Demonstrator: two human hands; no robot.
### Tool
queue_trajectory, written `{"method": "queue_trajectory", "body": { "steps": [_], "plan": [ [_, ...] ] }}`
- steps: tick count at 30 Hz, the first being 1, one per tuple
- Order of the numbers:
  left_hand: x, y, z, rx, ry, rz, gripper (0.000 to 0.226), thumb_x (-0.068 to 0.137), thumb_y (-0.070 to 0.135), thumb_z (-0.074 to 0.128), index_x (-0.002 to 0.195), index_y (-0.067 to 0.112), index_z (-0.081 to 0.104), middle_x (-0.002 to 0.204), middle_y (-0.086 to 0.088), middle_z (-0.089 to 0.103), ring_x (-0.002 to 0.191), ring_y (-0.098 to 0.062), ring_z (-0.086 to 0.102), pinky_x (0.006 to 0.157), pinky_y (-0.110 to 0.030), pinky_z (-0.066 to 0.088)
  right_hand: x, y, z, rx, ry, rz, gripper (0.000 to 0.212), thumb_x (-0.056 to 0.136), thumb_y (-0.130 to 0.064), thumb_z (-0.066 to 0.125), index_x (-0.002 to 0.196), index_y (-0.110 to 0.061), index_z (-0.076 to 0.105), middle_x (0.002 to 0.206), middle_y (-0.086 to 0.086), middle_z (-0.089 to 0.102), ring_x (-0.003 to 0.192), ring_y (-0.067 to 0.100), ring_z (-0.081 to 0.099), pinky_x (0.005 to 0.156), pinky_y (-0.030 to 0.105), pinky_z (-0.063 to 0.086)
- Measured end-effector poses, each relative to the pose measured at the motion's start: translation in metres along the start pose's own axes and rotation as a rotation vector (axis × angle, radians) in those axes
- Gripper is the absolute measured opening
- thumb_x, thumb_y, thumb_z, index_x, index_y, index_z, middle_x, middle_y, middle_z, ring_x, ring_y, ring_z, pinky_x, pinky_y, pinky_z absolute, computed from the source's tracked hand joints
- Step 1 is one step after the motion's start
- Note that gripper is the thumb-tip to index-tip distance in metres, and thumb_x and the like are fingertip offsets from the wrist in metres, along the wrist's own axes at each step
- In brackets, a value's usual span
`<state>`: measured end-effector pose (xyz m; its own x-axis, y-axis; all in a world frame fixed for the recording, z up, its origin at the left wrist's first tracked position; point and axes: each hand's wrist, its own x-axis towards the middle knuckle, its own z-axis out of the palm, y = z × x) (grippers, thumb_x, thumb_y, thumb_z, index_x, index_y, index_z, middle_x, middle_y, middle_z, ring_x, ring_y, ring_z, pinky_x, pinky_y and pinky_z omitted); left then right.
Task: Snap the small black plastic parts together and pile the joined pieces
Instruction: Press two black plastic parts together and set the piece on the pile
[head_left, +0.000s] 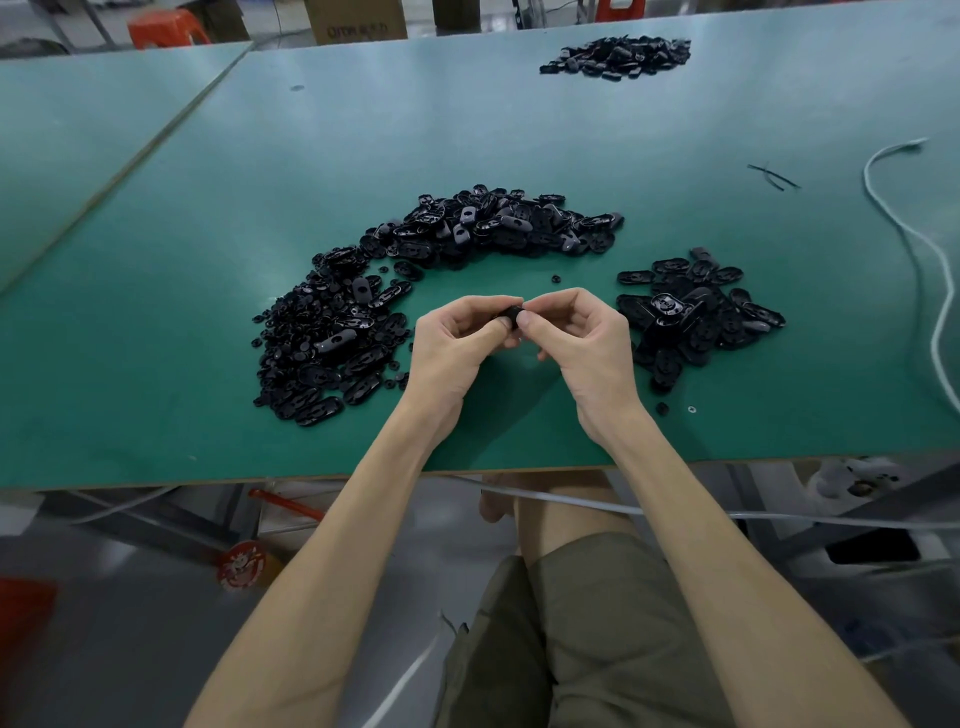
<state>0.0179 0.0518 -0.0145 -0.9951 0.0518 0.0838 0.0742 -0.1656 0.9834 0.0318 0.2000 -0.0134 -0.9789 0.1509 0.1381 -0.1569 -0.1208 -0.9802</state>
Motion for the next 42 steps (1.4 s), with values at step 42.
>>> {"method": "queue_trajectory", "body": {
  "steps": [42],
  "plan": [
    [0.0013,0.0031,-0.003,-0.202,-0.056,-0.08,0.019,0.099,0.01,0.066,0.113,0.0,0.074,0.107,-0.015,0.078,0.095,-0.023,0.077,0.078,-0.026,0.06,0.0019,0.0028,0.0007,-0.088,0.025,-0.12,0.014,0.092,-0.008,0.075,0.094,-0.022,0.075,0.093,-0.005,0.073,0.086,0.012,0.067,0.075,0.029,0.052]
  ]
}}
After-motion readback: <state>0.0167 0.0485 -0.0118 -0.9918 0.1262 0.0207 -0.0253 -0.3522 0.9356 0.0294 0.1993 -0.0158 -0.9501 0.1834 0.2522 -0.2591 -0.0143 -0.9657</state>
